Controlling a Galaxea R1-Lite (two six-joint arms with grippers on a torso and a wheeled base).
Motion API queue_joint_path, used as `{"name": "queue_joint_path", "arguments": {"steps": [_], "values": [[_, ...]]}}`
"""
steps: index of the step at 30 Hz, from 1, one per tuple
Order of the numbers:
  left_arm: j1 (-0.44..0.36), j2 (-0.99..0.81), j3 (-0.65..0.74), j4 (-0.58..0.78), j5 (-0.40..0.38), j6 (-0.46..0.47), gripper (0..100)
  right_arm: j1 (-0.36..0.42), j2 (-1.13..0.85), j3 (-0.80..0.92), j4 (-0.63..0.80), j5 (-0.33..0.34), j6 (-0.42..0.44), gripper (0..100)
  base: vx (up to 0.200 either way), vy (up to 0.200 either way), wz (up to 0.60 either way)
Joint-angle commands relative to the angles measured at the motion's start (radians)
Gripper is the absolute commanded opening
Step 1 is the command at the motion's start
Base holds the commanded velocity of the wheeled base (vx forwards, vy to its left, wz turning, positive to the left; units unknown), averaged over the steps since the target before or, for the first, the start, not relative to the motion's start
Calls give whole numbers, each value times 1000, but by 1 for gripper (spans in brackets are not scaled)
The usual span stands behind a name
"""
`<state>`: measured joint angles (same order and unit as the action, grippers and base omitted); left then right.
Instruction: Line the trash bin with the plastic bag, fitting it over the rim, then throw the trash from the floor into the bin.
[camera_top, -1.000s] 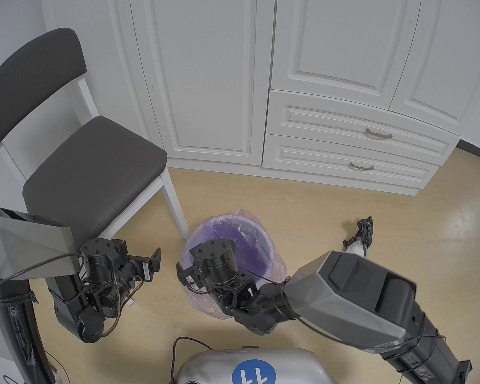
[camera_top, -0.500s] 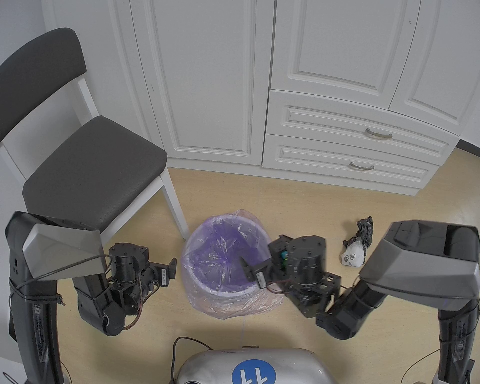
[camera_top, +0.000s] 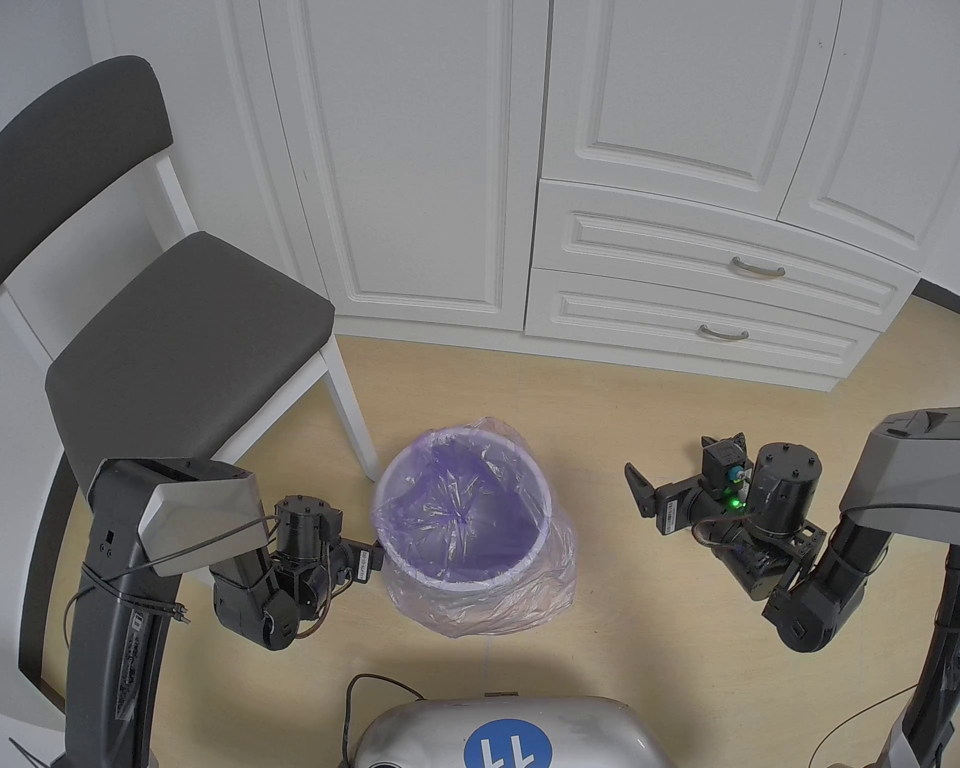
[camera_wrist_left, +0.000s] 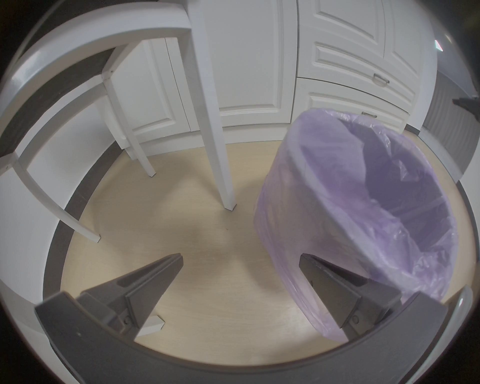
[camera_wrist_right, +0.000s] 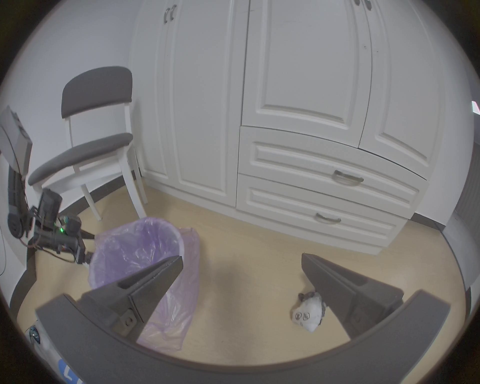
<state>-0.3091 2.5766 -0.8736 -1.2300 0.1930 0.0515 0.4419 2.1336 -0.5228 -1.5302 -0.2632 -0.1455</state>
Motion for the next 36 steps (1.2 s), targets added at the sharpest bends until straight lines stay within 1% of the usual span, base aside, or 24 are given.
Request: {"name": "queue_joint_path", "arguments": {"steps": [1, 5, 7, 10, 12, 15, 18, 19, 20, 21, 22, 23, 24, 25, 26, 27, 28, 29, 30, 33, 36], "values": [[7, 42, -48, 10, 0, 1, 100, -49, -43, -3, 2, 18, 0, 100, 0, 0, 0], [13, 43, -90, 63, -1, -2, 100, -80, -37, -20, 7, 19, 0, 100, 0, 0, 0], [27, 39, -119, 118, 8, -2, 100, -109, -23, -33, 19, 36, 0, 100, 0, 0, 0], [41, 27, -88, 115, 8, -4, 100, -143, -15, -39, 33, 71, 0, 100, 0, 0, 0], [44, 5, -34, 99, 3, -7, 100, -163, -9, -42, 39, 96, 0, 100, 0, 0, 0], [44, -55, 122, -3, -4, -5, 100, -200, -14, -43, 74, 142, 0, 100, 0, 0, 0], [33, -101, 272, -131, -20, 2, 100, -221, -23, -46, 116, 160, 0, 100, 0, 0, 0], [33, -105, 289, -143, -21, 2, 100, -226, -24, -46, 122, 160, 0, 100, 0, 0, 0], [24, -136, 378, -204, -27, 5, 100, -246, -40, -51, 171, 163, 0, 100, 0, 0, 0], [18, -156, 430, -240, -30, 4, 100, -258, -52, -71, 226, 171, 1, 100, 0, 0, 0], [13, -171, 473, -270, -32, 4, 100, -269, -61, -98, 289, 188, 9, 100, 0, 0, 0], [13, -171, 473, -270, -32, 4, 100, -269, -61, -98, 289, 188, 9, 100, 0, 0, 0], [5, -217, 553, -313, -32, -1, 100, -281, -73, -186, 466, 233, 80, 100, 0, 0, 0], [4, -233, 567, -312, -33, -2, 100, -281, -77, -206, 507, 239, 103, 100, 0, 0, 0], [-7, -297, 610, -304, -37, -12, 100, -281, -89, -280, 648, 257, 172, 100, 0, 0, 0], [-15, -337, 634, -304, -40, -21, 100, -279, -89, -332, 742, 265, 202, 100, 0, 0, 0], [-19, -365, 653, -304, -40, -32, 100, -281, -86, -372, 806, 268, 216, 100, 0, 0, 0], [-22, -374, 659, -304, -40, -36, 100, -281, -84, -382, 822, 268, 218, 100, 0, 0, 0], [-39, -431, 690, -304, -38, -62, 100, -287, -70, -433, 900, 266, 219, 100, 0, 0, 0], [-71, -547, 754, -304, -40, -101, 100, -308, -44, -439, 883, 254, 213, 100, 0, 0, 0], [-96, -648, 803, -304, -40, -127, 100, -313, -70, -407, 846, 236, 207, 100, 0, 0, 0]]}}
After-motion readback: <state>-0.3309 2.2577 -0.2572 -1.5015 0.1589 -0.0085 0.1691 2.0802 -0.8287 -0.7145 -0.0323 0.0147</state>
